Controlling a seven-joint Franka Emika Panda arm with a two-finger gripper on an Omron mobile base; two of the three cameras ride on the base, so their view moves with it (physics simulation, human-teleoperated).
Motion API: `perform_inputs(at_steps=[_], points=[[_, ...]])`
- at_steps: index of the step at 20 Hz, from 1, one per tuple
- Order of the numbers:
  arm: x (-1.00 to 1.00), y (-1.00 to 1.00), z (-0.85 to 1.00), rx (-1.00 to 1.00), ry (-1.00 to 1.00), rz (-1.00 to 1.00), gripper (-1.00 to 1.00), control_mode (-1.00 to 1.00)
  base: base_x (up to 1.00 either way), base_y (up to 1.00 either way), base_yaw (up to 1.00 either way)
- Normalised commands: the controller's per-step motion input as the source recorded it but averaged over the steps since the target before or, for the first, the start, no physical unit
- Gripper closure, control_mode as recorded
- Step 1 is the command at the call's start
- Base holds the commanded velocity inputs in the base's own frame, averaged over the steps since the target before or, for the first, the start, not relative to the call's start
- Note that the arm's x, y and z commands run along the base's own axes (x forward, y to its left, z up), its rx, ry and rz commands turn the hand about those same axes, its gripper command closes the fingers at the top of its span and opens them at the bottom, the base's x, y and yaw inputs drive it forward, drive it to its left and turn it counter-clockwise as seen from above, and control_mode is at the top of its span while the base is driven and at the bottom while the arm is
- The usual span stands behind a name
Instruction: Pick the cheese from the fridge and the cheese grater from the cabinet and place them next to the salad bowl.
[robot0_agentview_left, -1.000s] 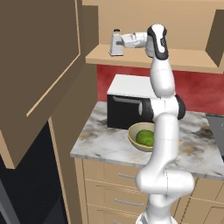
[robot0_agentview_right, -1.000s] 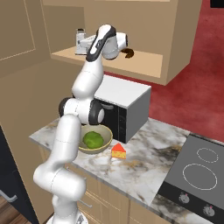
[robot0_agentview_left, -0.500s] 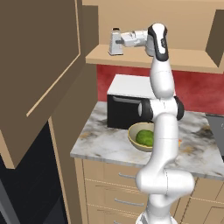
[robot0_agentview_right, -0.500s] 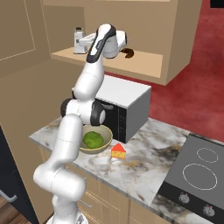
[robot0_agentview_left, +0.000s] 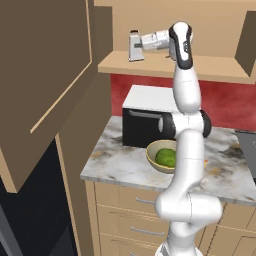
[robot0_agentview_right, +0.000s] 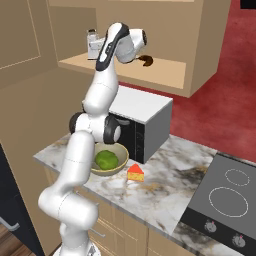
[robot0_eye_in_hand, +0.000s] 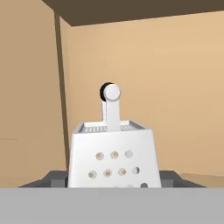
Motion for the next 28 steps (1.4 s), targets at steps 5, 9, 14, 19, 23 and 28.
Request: perform_inputs(at_steps=[5,9,14,19,23,28], points=[[-0.31,-0.2,0.0,0.0,0.02,-0.22,1.0,-1.0,0.0,0.0,0.0],[-0.55,-0.26,-0.06,0.03,0.0,-0.32,1.0,-1.0,0.0,0.0,0.0],[-0.4,-0.21,-0.31,0.11,0.0,-0.49,1.0,-1.0,0.0,0.0,0.0],[-0.31,-0.02,-0.81,0.18,0.0,-0.5,1.0,-1.0,0.0,0.0,0.0],[-0.13,0.28,-0.41,0.09,-0.05,-0.1,1.0,-1.0,0.0,0.0,0.0],[-0.12,0.13,0.04,0.0,-0.07,-0.11,1.0,-1.0,0.0,0.0,0.0]])
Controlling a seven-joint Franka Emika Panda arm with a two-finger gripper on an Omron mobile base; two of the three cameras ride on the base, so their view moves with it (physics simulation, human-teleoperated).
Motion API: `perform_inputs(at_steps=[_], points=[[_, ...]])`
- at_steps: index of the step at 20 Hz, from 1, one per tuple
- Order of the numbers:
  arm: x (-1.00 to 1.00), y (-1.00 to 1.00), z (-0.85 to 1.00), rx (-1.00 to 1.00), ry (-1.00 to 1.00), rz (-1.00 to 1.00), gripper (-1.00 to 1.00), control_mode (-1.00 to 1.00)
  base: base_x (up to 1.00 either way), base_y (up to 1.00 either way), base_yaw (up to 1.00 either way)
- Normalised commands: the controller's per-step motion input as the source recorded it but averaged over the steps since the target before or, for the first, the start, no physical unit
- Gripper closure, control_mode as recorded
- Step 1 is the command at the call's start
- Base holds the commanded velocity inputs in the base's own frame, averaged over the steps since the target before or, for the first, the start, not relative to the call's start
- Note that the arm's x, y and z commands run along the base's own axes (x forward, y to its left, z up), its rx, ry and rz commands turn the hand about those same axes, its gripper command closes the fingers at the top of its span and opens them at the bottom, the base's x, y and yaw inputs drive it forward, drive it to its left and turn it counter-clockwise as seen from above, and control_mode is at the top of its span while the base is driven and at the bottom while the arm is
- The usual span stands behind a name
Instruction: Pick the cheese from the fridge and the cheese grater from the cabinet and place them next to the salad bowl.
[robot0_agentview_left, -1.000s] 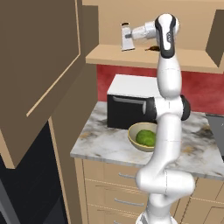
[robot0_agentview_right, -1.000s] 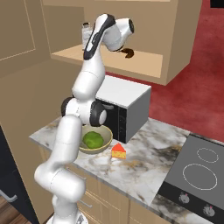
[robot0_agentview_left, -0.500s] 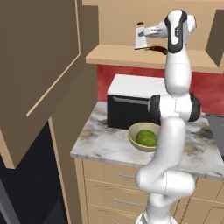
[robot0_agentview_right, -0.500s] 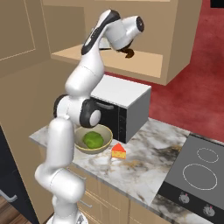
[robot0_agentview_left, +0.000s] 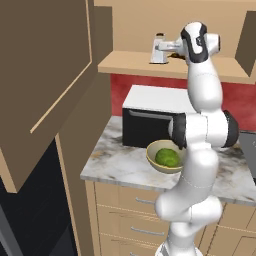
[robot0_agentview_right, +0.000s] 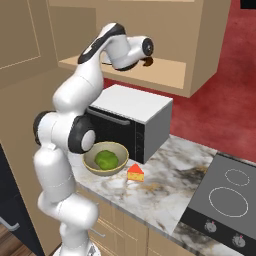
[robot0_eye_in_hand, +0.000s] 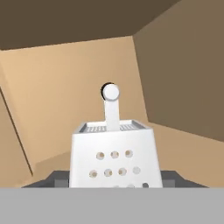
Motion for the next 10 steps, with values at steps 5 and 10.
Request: perform_inputs(at_steps=[5,10], points=[[-0.42,0.0,0.25,0.0,-0.13,-0.13,1.0,-1.0,0.0,0.0,0.0],[-0.64,0.0,0.07,0.0,-0.1,-0.14,1.0,-1.0,0.0,0.0,0.0]])
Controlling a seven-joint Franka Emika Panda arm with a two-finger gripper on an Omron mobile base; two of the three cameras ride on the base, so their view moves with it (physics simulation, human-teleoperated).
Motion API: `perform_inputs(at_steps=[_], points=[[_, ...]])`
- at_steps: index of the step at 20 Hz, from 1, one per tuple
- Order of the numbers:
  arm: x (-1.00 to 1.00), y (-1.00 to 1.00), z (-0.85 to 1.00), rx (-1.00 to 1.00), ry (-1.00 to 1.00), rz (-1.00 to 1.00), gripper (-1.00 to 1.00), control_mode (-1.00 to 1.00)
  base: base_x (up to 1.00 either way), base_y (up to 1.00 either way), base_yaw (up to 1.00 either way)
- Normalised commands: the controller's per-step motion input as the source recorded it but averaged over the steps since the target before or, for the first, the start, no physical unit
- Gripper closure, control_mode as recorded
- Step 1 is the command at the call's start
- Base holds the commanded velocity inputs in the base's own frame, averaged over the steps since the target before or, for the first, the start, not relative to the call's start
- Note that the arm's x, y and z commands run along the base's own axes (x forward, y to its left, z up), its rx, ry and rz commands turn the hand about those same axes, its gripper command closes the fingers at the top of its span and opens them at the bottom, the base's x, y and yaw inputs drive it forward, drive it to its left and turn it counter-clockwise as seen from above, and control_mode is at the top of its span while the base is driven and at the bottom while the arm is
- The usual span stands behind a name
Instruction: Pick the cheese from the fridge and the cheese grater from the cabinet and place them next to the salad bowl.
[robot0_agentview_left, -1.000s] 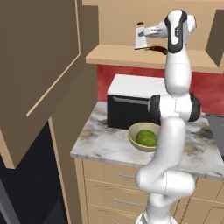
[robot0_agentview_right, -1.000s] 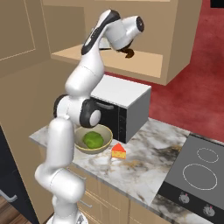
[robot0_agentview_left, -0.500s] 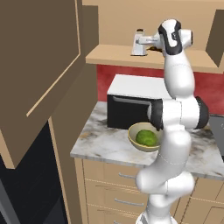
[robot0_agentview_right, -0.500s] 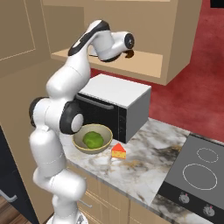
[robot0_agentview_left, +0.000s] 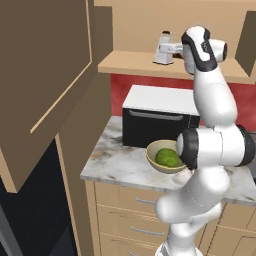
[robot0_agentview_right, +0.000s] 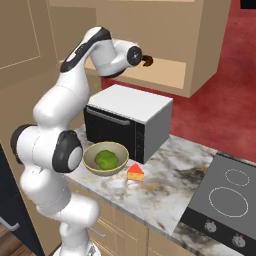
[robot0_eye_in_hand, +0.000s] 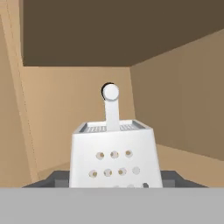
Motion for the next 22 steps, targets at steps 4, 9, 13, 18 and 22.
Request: perform_inputs(at_steps=[4,9,13,18,22], points=[[-0.67,-0.1,0.0,-0.02,-0.04,-0.01,1.0,-1.0,0.0,0.0,0.0],[-0.84,-0.33,0.0,-0.01,-0.03,0.0,1.0,-1.0,0.0,0.0,0.0],[-0.88,-0.45,0.0,0.0,0.0,0.04,1.0,-1.0,0.0,0.0,0.0],[-0.98,-0.37,-0.09,-0.02,0.0,0.07,1.0,-1.0,0.0,0.0,0.0],[-1.0,-0.34,-0.22,-0.02,-0.06,0.09,1.0,-1.0,0.0,0.0,0.0]])
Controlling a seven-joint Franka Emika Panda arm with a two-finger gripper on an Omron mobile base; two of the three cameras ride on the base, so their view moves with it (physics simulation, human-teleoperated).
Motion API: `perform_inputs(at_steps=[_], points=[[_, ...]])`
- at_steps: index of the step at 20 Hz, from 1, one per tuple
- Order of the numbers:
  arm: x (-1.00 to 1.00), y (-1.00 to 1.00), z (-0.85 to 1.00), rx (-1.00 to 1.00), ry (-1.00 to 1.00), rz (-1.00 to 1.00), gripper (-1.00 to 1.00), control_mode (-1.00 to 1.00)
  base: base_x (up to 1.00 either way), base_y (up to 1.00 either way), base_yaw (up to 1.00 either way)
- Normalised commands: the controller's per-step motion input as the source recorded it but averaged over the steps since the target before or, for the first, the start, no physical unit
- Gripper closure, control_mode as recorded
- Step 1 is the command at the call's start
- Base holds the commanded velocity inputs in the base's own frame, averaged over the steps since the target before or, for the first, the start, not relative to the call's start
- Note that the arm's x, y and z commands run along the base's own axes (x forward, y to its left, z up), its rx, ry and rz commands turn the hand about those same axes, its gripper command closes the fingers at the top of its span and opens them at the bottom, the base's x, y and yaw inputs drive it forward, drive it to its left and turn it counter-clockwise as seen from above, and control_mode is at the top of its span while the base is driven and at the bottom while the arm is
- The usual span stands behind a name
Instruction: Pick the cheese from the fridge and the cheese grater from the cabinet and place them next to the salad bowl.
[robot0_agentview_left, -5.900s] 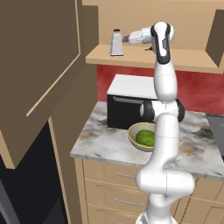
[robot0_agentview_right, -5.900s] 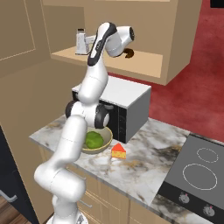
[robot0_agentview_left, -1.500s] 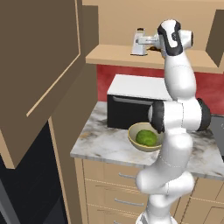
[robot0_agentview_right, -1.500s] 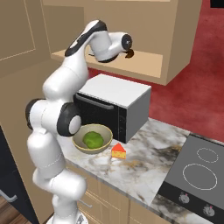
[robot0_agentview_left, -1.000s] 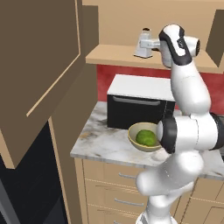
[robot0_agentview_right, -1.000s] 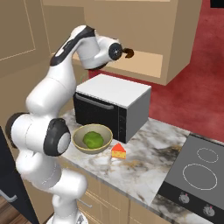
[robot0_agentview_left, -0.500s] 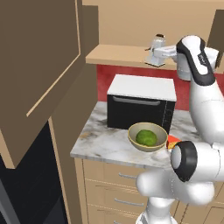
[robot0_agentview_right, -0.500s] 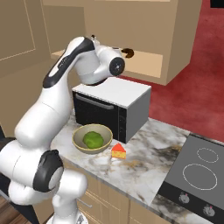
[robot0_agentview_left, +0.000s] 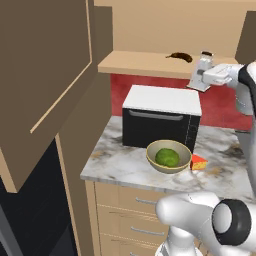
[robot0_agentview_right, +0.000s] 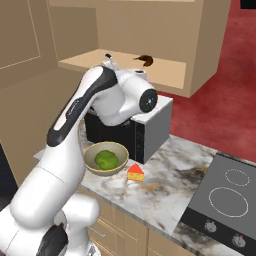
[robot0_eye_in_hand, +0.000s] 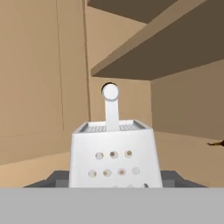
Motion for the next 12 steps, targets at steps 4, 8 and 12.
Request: perform_inputs(at_steps=[4,8,12], points=[[-0.98,-0.51,-0.26,-0.04,-0.03,0.07,1.0,-1.0,0.0,0.0,0.0],[-0.96,-0.41,-0.41,-0.08,-0.04,0.09,1.0,-1.0,0.0,0.0,0.0],[-0.95,-0.33,-0.41,-0.08,-0.07,0.1,1.0,-1.0,0.0,0.0,0.0]])
